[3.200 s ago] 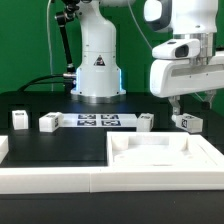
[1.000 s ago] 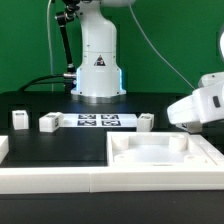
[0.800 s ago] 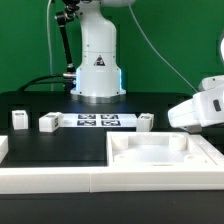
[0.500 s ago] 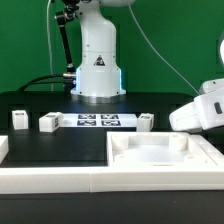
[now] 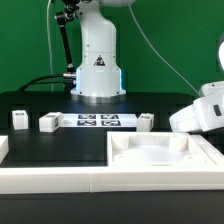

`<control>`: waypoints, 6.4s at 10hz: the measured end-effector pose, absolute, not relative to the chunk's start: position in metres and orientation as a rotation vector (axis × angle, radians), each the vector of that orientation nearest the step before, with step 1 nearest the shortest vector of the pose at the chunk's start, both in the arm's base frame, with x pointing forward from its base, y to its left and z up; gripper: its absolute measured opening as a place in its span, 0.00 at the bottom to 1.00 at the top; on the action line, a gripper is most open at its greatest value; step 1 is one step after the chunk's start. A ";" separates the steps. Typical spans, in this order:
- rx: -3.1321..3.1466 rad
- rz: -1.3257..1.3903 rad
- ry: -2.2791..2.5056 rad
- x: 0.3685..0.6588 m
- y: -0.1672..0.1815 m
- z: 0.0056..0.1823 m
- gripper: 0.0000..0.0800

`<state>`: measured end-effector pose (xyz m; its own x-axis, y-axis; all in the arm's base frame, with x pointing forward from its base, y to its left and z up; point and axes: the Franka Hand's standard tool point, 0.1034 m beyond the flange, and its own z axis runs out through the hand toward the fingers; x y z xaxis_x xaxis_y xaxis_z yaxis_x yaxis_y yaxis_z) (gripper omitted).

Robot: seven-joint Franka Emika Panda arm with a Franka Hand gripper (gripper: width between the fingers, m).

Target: Assemble square table

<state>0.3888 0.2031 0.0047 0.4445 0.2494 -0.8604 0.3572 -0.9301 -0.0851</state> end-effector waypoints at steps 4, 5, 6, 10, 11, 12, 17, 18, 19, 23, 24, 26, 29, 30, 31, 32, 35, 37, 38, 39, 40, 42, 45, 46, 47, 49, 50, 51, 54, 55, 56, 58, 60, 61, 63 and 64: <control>2.584 -1.507 0.534 0.391 0.200 0.006 0.36; 2.587 -1.507 0.529 0.392 0.198 0.006 0.36; 2.591 -1.507 0.529 0.394 0.196 0.007 0.36; 2.661 -1.540 0.624 0.425 0.154 0.061 0.36; 2.694 -1.526 0.634 0.433 0.140 0.073 0.36; 2.716 -1.502 0.647 0.438 0.131 0.080 0.36; 2.902 -1.176 0.693 0.460 0.123 0.077 0.36; 2.936 -1.121 0.704 0.467 0.114 0.088 0.36; 2.967 -1.051 0.720 0.480 0.107 0.101 0.36; 3.099 -0.625 0.724 0.512 0.100 0.110 0.36; 3.118 -0.528 0.712 0.513 0.097 0.111 0.36; 3.149 -0.318 0.699 0.521 0.093 0.113 0.36; 3.160 -0.087 0.691 0.548 0.083 0.140 0.36; 3.159 0.045 0.676 0.551 0.080 0.137 0.36; 3.152 0.084 0.678 0.546 0.078 0.134 0.36; 3.144 0.145 0.678 0.550 0.076 0.133 0.36; 3.221 0.070 0.542 0.569 0.082 0.134 0.36; 3.225 0.125 0.544 0.595 0.091 0.131 0.36; 3.226 0.129 0.549 0.599 0.095 0.130 0.36; 3.225 0.127 0.546 0.598 0.094 0.129 0.36; 3.226 0.126 0.545 0.598 0.093 0.129 0.36; 3.226 0.125 0.545 0.598 0.094 0.128 0.36; 3.233 0.142 0.549 0.617 0.099 0.123 0.36; 3.229 0.169 0.552 0.620 0.098 0.123 0.36; 3.229 0.169 0.550 0.619 0.098 0.122 0.36; 3.177 0.408 0.547 0.630 0.089 0.121 0.36; 3.163 0.448 0.539 0.626 0.086 0.116 0.36; 3.164 0.453 0.540 0.628 0.088 0.114 0.36; 3.169 0.463 0.549 0.643 0.096 0.117 0.36; 3.173 0.462 0.542 0.643 0.099 0.116 0.36; 3.180 0.462 0.527 0.643 0.107 0.115 0.36; 3.181 0.453 0.539 0.640 0.111 0.110 0.36; 3.168 0.496 0.533 0.639 0.111 0.107 0.36; 3.169 0.491 0.534 0.638 0.111 0.106 0.36; 3.169 0.492 0.533 0.639 0.111 0.106 0.36; 3.164 0.505 0.536 0.639 0.110 0.106 0.36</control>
Offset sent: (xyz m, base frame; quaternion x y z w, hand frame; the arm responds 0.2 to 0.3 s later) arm -0.0036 -0.0041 0.0050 0.0100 0.0000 -0.0049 0.9999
